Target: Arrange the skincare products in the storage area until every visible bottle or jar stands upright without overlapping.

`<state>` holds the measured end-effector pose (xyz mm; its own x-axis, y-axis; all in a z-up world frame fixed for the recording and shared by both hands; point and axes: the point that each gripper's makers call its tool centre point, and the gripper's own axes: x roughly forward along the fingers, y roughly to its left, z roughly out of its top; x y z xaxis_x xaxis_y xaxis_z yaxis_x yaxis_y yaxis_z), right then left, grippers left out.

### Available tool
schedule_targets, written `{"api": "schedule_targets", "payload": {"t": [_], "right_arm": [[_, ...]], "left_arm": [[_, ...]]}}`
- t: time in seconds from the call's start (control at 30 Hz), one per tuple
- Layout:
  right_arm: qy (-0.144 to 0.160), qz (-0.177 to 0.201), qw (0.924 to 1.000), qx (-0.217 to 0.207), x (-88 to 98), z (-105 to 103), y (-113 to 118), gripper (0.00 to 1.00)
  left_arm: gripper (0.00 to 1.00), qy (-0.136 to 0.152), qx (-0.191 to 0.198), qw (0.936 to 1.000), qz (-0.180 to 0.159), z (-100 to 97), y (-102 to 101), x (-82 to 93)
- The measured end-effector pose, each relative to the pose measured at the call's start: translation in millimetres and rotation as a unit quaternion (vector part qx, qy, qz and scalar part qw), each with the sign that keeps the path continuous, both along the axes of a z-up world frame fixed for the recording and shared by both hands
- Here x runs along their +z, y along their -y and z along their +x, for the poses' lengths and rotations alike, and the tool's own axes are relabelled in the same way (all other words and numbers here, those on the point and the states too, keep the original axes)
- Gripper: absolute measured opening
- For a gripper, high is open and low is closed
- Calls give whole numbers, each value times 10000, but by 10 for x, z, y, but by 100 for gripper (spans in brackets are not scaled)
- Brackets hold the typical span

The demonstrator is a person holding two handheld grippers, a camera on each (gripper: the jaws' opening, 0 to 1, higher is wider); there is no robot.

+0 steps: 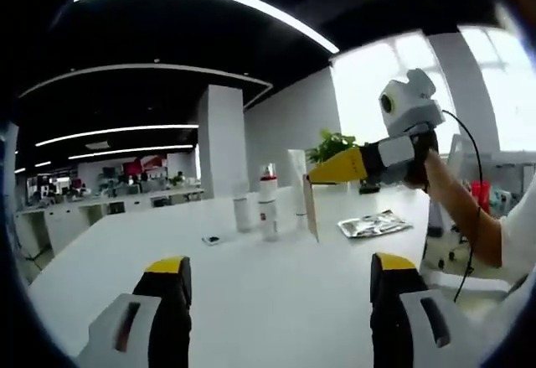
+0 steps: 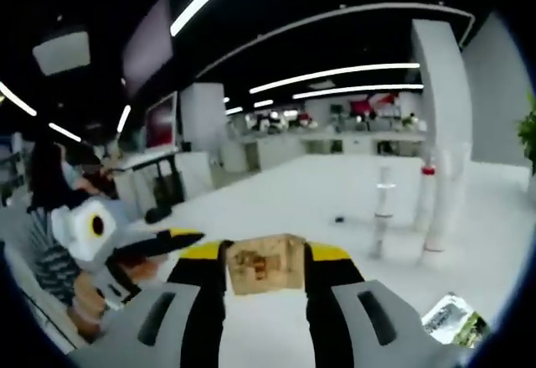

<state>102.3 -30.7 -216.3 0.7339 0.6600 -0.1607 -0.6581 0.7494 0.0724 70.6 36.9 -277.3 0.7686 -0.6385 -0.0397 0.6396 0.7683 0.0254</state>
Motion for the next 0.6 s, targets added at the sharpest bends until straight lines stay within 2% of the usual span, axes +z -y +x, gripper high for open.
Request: {"api": "schedule_targets", "payload": {"t": [0.13,0.17,0.23,0.3,0.33,0.37,0.43,0.5,0.6], "right_arm": [[97,151,9998,82,79,-55,-62,35],[116,155,9998,85,93,-70,-77,35],[144,161,9997,95,106,-82,-92,35],[181,191,9996,141,125,-110,-120,35],[183,198,9995,162,128,-122,-128,35],[221,212,9994,189,138,-136,-138,35],[224,181,9993,224,132,-156,-152,36],[238,181,9993,246,125,-175,-163,36],[192,182,9993,277,105,-187,-172,36]], "left_arm": [[74,330,-49,9993,-184,48,120,147],[71,337,-83,9993,-161,54,153,148],[62,336,-180,9993,-44,56,205,141],[46,341,-234,9991,-43,55,224,144],[34,277,-356,9989,-143,42,251,148],[27,234,-429,9986,-196,30,268,148],[21,55,-650,9967,-474,-7,314,167],[17,50,-760,9962,-421,-17,331,157],[2,95,-782,9959,-439,-21,340,158]]}}
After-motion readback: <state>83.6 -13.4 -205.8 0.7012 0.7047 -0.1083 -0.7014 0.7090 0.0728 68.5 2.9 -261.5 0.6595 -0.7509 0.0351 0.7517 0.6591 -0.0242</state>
